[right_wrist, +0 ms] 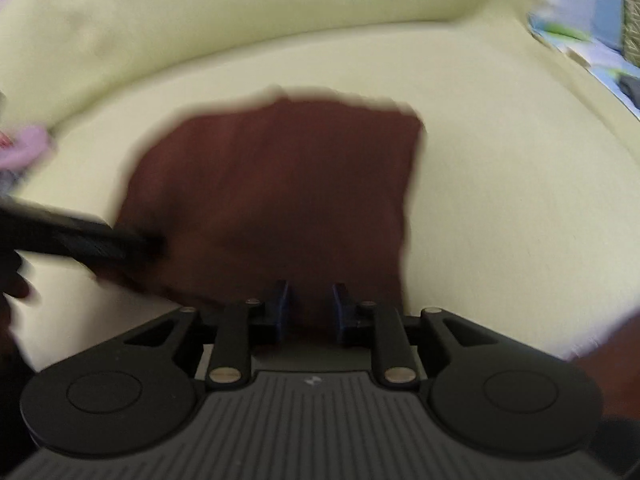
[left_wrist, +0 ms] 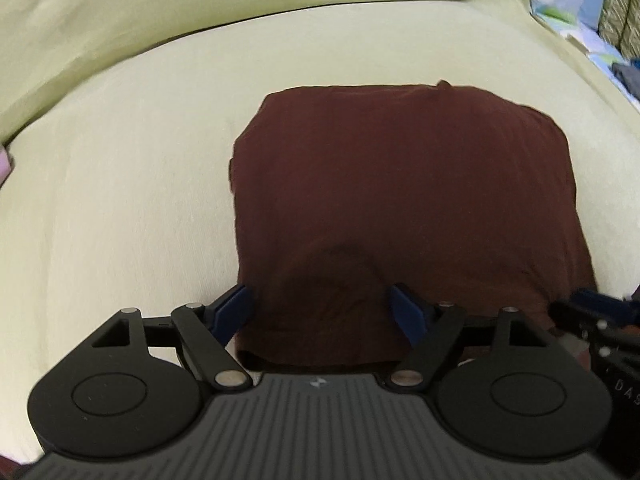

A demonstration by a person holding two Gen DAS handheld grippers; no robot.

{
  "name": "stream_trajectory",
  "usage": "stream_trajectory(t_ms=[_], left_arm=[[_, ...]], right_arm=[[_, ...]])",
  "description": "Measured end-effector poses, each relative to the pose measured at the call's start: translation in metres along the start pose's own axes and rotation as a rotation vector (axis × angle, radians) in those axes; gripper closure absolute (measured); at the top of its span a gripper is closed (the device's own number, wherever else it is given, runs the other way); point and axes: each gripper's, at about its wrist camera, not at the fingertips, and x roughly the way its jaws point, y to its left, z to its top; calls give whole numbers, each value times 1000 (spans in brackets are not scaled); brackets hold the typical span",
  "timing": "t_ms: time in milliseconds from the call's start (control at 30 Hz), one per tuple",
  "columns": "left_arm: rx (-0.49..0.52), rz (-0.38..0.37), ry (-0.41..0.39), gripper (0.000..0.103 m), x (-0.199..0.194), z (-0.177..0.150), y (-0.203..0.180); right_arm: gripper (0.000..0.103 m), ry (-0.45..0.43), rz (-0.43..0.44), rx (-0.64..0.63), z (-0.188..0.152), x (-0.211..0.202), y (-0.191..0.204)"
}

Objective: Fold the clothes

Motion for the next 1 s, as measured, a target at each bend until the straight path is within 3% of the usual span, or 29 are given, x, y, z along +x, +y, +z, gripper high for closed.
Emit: stream_trajectory(t_ms=[100, 200, 267, 367, 533, 800, 1000], left_arm=[[35, 80, -29, 23, -13, 2, -6], [65, 141, -92, 23, -31, 6, -14], [61, 142, -114, 23, -40, 8, -13], [34, 111, -146, 23, -56, 12, -13], [-79, 2, -129, 22, -62, 21, 1], [-68, 10, -131, 22, -57, 22, -4], [-40, 78, -149, 21, -64, 18, -16]], right_arm=[[79, -8, -39, 37, -2, -14, -9], [64, -96, -33, 69, 1, -34, -7], [53, -133, -32, 70, 4, -39, -4], [48, -173, -28, 58, 7, -48, 5], [46, -184, -31, 58, 5, -52, 9], [35, -189, -51, 55, 2, -57, 4], [32, -196, -52, 70, 0, -62, 1]])
